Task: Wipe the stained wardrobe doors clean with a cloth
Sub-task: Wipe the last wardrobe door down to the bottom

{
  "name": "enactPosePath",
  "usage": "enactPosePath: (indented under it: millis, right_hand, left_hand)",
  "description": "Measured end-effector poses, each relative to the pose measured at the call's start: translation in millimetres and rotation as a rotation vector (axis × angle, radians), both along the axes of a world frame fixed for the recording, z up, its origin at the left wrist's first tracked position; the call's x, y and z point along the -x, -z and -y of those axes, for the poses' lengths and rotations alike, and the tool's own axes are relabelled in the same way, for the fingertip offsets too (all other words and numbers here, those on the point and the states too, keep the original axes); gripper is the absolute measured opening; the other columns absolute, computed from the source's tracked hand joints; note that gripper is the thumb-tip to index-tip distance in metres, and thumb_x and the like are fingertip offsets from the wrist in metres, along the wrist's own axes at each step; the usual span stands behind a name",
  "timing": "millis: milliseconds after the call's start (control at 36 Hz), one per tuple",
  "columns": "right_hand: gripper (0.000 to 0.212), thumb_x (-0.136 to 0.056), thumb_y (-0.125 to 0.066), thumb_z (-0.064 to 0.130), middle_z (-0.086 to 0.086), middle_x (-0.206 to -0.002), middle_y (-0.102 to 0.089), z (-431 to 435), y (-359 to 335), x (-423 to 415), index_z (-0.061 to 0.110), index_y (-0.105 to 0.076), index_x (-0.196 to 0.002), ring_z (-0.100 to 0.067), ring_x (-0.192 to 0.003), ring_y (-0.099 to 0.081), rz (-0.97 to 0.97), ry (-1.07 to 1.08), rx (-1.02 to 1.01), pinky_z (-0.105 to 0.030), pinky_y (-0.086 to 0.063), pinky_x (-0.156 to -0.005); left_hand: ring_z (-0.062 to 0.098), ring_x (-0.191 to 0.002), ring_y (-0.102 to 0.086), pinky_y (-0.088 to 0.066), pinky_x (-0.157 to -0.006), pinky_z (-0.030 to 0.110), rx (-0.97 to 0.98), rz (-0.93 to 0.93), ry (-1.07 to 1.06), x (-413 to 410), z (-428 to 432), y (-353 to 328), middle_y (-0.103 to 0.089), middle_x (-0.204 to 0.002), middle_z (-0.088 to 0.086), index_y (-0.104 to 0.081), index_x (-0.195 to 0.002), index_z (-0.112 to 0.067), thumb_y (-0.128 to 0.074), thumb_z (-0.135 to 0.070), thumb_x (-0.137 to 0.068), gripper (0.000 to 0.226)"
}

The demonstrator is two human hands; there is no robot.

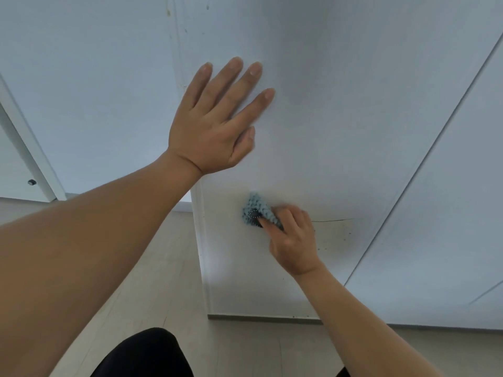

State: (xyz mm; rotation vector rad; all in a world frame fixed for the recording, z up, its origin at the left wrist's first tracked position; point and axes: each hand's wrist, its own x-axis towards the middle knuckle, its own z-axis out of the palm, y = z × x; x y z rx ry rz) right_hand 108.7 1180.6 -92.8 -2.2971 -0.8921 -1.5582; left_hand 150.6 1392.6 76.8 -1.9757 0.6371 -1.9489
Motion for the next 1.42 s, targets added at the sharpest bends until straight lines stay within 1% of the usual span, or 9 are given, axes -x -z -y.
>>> enactPosePath:
  millis: [194,417,611,722,833,1000,1167,1278,1417]
  right_hand:
    - [0.026,-0.097,-0.048,-0.006,-0.025,-0.094,-0.057,-17,-42,-7,-0.007,-0.071,-0.111,-0.034,-0.087,-0.049,0.047,0.084,-0.599,-0.039,-0.044,-0.074]
    - [0.016,-0.099,-0.06,0.012,-0.012,-0.088,-0.065,-52,6,0,0.01,-0.076,-0.101,-0.032,-0.086,-0.061,-0.037,-0.08,0.083,-0.043,-0.052,-0.069]
    - [0.024,-0.097,-0.054,-0.002,-0.019,-0.092,-0.066,-53,-53,-10,0.004,-0.076,-0.103,-0.037,-0.081,-0.061,0.09,-0.038,-0.149,-0.042,-0.048,-0.071]
    - [0.011,-0.095,-0.067,0.012,-0.014,-0.093,-0.067,-58,-9,-12,0.006,-0.074,-0.101,-0.033,-0.085,-0.061,0.069,-0.091,0.106,-0.043,-0.051,-0.07]
    - [0.016,-0.097,-0.057,0.013,-0.008,-0.1,-0.064,-46,28,-4,0.011,-0.073,-0.097,-0.029,-0.094,-0.059,-0.06,-0.103,0.424,-0.042,-0.053,-0.079]
    - [0.012,-0.093,-0.066,0.01,-0.007,-0.095,-0.068,-53,-12,-3,0.014,-0.076,-0.096,-0.028,-0.089,-0.059,0.05,-0.058,0.113,-0.036,-0.045,-0.073]
    - [0.02,-0.092,-0.057,0.011,-0.004,-0.103,-0.067,-13,37,10,0.018,-0.075,-0.094,-0.029,-0.097,-0.058,-0.138,-0.036,0.371,-0.04,-0.051,-0.079]
    - [0.033,-0.084,-0.055,0.0,-0.01,-0.103,-0.067,23,21,26,0.014,-0.077,-0.102,-0.031,-0.094,-0.054,-0.209,0.079,0.05,-0.038,-0.044,-0.077]
    - [0.02,-0.096,-0.057,-0.002,-0.024,-0.1,-0.064,105,-20,23,-0.002,-0.074,-0.107,-0.034,-0.092,-0.054,0.0,0.251,-0.46,-0.031,-0.043,-0.08]
  left_hand:
    - [0.039,-0.141,-0.052,-0.042,-0.115,0.061,0.011,-0.027,0.011,6,3,0,-0.056,-0.152,0.016,-0.059,-0.148,-0.017,-0.057,-0.023,-0.092,0.056]
    - [0.04,-0.141,-0.052,-0.041,-0.115,0.061,0.02,-0.05,-0.001,9,3,-1,-0.056,-0.151,0.016,-0.06,-0.147,-0.017,-0.055,-0.024,-0.094,0.054]
    - [0.042,-0.139,-0.054,-0.044,-0.113,0.062,0.013,-0.034,0.003,8,2,-2,-0.057,-0.15,0.018,-0.061,-0.147,-0.016,-0.056,-0.023,-0.093,0.055]
    - [0.041,-0.139,-0.054,-0.044,-0.113,0.062,0.018,-0.035,0.017,10,2,-2,-0.057,-0.15,0.018,-0.061,-0.147,-0.016,-0.055,-0.023,-0.093,0.054]
    - [0.041,-0.14,-0.053,-0.043,-0.114,0.061,0.024,-0.03,0.013,9,2,-1,-0.057,-0.15,0.017,-0.06,-0.147,-0.016,-0.055,-0.023,-0.093,0.054]
    - [0.04,-0.14,-0.053,-0.043,-0.114,0.061,0.016,-0.024,0.008,8,1,-1,-0.056,-0.151,0.016,-0.059,-0.148,-0.017,-0.055,-0.024,-0.093,0.056]
    - [0.038,-0.143,-0.05,-0.041,-0.115,0.06,0.015,-0.014,0.005,5,1,0,-0.053,-0.155,0.014,-0.055,-0.152,-0.018,-0.056,-0.025,-0.092,0.06]
    - [0.038,-0.145,-0.048,-0.041,-0.115,0.06,0.005,0.002,0.003,3,0,1,-0.05,-0.157,0.014,-0.052,-0.154,-0.019,-0.056,-0.026,-0.093,0.062]
    - [0.038,-0.146,-0.047,-0.042,-0.114,0.061,-0.002,0.017,0.002,0,-1,2,-0.048,-0.158,0.013,-0.05,-0.155,-0.019,-0.058,-0.026,-0.091,0.066]
